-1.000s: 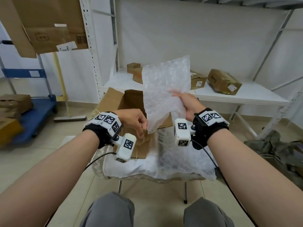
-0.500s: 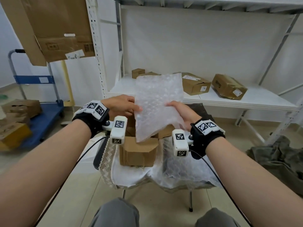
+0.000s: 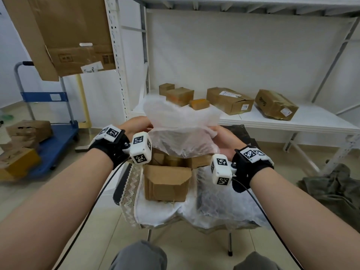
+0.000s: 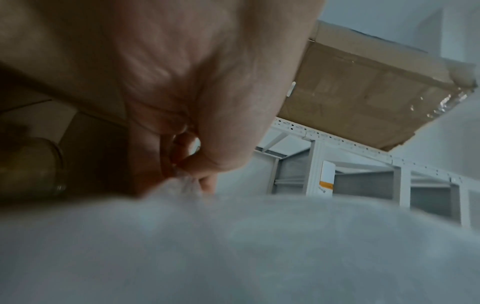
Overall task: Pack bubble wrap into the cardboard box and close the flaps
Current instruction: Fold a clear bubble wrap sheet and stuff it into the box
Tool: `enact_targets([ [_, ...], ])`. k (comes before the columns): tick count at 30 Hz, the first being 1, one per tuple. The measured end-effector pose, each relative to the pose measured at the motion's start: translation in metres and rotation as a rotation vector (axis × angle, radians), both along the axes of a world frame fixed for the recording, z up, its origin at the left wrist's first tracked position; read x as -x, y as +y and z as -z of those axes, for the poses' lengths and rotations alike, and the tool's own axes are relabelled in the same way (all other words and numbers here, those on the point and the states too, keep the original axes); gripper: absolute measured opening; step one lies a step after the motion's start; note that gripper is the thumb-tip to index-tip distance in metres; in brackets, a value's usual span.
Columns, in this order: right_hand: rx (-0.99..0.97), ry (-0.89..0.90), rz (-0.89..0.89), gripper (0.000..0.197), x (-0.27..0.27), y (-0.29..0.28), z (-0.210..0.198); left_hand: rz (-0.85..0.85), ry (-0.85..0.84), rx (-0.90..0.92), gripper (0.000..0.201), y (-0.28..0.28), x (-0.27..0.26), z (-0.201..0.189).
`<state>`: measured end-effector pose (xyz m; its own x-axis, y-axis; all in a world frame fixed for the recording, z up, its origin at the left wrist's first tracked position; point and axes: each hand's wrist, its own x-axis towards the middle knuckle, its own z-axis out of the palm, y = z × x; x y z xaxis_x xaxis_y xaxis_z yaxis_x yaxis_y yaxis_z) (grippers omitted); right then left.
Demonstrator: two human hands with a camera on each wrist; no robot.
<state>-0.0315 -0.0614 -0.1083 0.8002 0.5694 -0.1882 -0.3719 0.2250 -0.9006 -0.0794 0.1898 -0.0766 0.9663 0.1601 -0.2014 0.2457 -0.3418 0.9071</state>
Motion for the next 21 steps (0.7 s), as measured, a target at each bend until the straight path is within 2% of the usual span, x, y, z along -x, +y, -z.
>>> enact_targets([
  [3, 0.03, 0.001, 0.0, 0.032, -0.005, -0.002, 0.001, 0.02, 0.01, 0.089, 0.026, -0.001, -0.005, 0.002],
  [4, 0.073, -0.018, -0.007, 0.037, -0.004, -0.001, -0.002, -0.006, 0.023, 0.069, 0.026, -0.002, -0.008, 0.003],
  [6, 0.266, -0.085, -0.005, 0.044, -0.008, 0.002, -0.002, -0.017, 0.057, -0.119, 0.021, -0.002, -0.02, 0.007],
  [8, 0.516, -0.244, 0.001, 0.039, -0.016, 0.007, 0.002, 0.091, 0.134, -0.453, 0.017, -0.002, -0.03, 0.008],
  [9, 0.625, -0.319, -0.02, 0.034, -0.021, 0.009, 0.004, 0.148, 0.196, -0.55, 0.022, -0.003, -0.035, 0.01],
  [12, 0.841, -0.423, -0.056, 0.014, -0.023, 0.016, 0.003, 0.296, 0.359, -0.558, 0.032, -0.008, -0.053, 0.013],
  [15, 0.892, -0.501, -0.045, 0.029, -0.025, 0.021, -0.003, 0.389, 0.416, -0.688, 0.03, -0.022, -0.06, 0.012],
  [18, 0.933, -0.543, -0.006, 0.043, -0.025, 0.027, -0.007, 0.435, 0.383, -0.758, 0.016, -0.03, -0.073, 0.018],
  [21, 0.933, -0.528, 0.047, 0.045, -0.026, 0.03, -0.011, 0.547, 0.397, -0.853, 0.039, -0.033, -0.082, 0.026],
])
